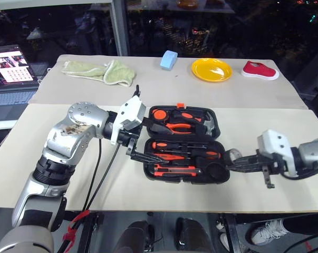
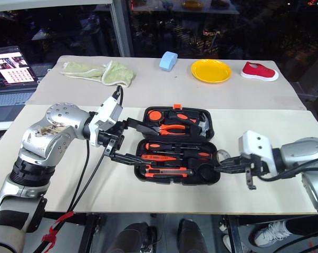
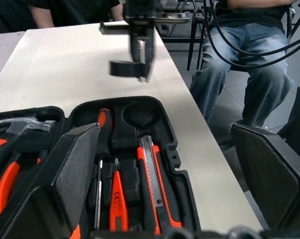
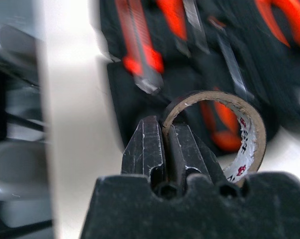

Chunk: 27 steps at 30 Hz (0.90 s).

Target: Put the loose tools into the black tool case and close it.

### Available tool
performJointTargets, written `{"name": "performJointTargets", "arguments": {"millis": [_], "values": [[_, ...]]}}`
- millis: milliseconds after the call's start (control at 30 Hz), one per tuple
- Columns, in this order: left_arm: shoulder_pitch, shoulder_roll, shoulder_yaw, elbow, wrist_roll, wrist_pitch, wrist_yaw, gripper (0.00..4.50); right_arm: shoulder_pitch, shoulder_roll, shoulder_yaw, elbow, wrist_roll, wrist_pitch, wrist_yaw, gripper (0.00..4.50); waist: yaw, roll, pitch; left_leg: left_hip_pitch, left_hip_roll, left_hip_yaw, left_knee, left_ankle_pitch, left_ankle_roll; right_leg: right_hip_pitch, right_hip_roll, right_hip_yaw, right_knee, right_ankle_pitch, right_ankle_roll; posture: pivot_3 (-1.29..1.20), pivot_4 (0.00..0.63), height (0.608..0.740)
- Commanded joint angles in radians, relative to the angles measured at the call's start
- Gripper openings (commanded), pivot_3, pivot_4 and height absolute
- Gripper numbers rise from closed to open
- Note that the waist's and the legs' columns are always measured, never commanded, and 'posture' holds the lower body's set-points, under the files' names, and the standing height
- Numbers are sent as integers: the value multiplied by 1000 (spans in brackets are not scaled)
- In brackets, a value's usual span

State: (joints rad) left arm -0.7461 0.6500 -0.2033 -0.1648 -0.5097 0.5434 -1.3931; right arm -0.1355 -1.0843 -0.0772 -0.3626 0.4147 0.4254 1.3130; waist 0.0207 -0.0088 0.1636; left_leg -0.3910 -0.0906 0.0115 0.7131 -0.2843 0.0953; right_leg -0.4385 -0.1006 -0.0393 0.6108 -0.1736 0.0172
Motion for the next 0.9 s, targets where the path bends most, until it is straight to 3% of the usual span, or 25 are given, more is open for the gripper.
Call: {"name": "performJointTargets", "arguments": {"millis": [33, 133, 367, 767, 900], "values": [[-19, 1, -1, -18, 3, -22, -10, 4500, -2, 20, 71, -51, -82, -4, -78, 45, 3, -1, 0, 0, -1, 0, 0, 0, 0, 0, 0, 0, 0, 0, 0, 0, 150, 732], [-20, 0, -7, -14, 9, -31, -13, 4500, -8, 23, 149, -19, -176, -66, -98, 45, 6, -2, 1, -1, -1, 0, 0, 0, 1, -2, 0, 0, 0, 0, 1, 0, 150, 732], [-10, 0, -7, -28, 8, -32, -4, 4500, -30, 28, 205, -7, -209, -31, -99, 45, 7, -2, 1, -2, -1, 0, 0, 1, -1, -1, 0, -1, 0, 0, 0, 0, 150, 732], [-26, -5, -4, -11, 14, -37, 3, 4500, -40, -52, 122, -91, -138, 43, -54, 3874, 23, -2, 1, -2, -1, -2, -1, 1, -1, -2, 1, -2, -2, -1, 1, 0, 150, 732], [-30, -12, -7, -3, 21, -40, 3, 4500, -40, -55, 64, -98, -84, 91, -61, 3874, 20, -2, 1, -3, -1, -2, 0, 1, -1, -2, 1, -2, -2, -1, 1, 0, 150, 732]]}}
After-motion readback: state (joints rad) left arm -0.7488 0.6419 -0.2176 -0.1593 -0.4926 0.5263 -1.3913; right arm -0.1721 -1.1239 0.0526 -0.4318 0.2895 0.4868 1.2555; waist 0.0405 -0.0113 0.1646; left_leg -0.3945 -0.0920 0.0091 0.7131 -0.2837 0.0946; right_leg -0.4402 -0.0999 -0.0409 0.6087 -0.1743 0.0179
